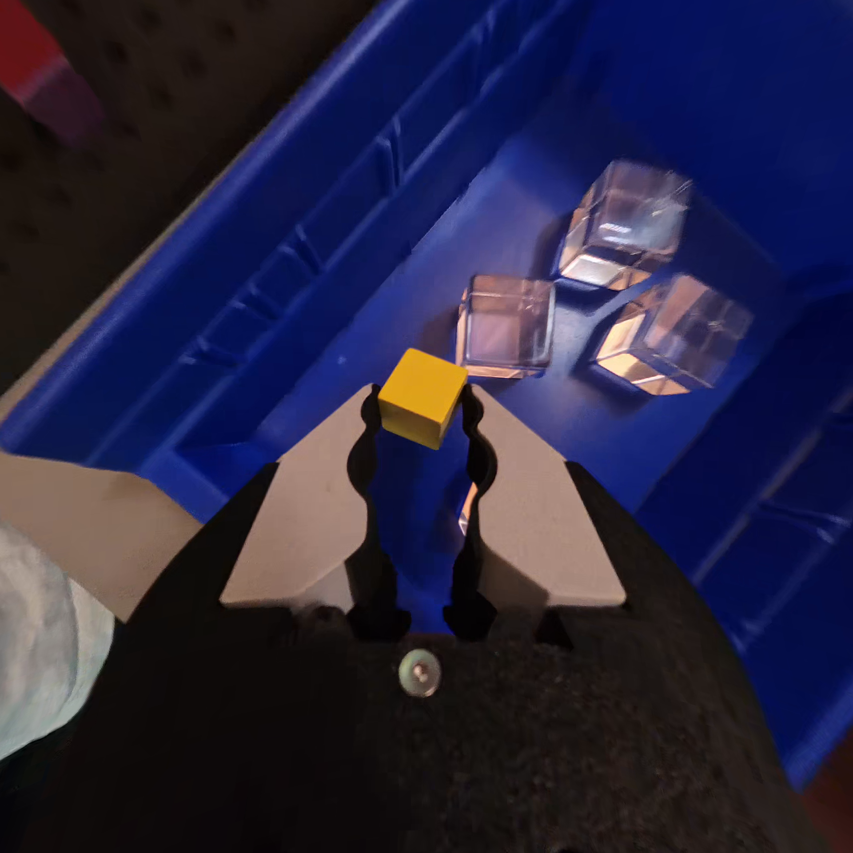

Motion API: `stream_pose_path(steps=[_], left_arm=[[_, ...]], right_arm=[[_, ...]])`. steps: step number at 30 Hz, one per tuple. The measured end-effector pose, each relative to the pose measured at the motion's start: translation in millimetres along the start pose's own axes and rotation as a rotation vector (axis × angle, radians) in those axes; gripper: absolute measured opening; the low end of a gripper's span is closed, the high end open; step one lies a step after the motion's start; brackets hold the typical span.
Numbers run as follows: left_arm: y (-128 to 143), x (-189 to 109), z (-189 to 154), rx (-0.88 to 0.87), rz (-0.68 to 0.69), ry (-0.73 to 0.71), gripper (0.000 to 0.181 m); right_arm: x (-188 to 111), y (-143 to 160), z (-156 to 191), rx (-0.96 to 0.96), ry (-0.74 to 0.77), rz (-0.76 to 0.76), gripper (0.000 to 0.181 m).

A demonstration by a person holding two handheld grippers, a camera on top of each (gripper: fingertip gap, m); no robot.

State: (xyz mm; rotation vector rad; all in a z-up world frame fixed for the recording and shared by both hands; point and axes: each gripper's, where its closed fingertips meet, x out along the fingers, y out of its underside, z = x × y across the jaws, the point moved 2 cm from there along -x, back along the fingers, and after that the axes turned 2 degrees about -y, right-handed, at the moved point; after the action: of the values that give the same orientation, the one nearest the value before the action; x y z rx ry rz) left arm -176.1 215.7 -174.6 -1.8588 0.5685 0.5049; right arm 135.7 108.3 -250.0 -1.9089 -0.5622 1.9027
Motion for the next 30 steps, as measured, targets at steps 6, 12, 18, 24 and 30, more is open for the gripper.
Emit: stream_pose_path(steps=[6,12,18,24,30], left_arm=[[-2.7,4.3,-8.8,0.013,0.000,0.009,0.079],[-2.3,7.1,-10.0,0.008,0.002,0.004,0.080],[-15.1,26.6,-12.4,0.083,-0.005,-0.006,0.079],[-60.0,100.1,-1.3,0.118,-0.026,-0.137,0.078],[-76.3,149.5,8.6,0.156,-0.093,-0.334,0.070]], right_arm=[[28.6,14.3,11.3,-0.120,-0.159,0.187,0.035],[29.3,14.9,11.4,-0.192,-0.175,0.207,0.036],[24.5,15.0,12.8,-0.140,-0.198,0.169,0.042],[-28.8,-9.9,10.8,0.014,-0.070,-0.047,0.050],[-87.9,-29.4,56.6,0.178,0.016,-0.443,0.051]])
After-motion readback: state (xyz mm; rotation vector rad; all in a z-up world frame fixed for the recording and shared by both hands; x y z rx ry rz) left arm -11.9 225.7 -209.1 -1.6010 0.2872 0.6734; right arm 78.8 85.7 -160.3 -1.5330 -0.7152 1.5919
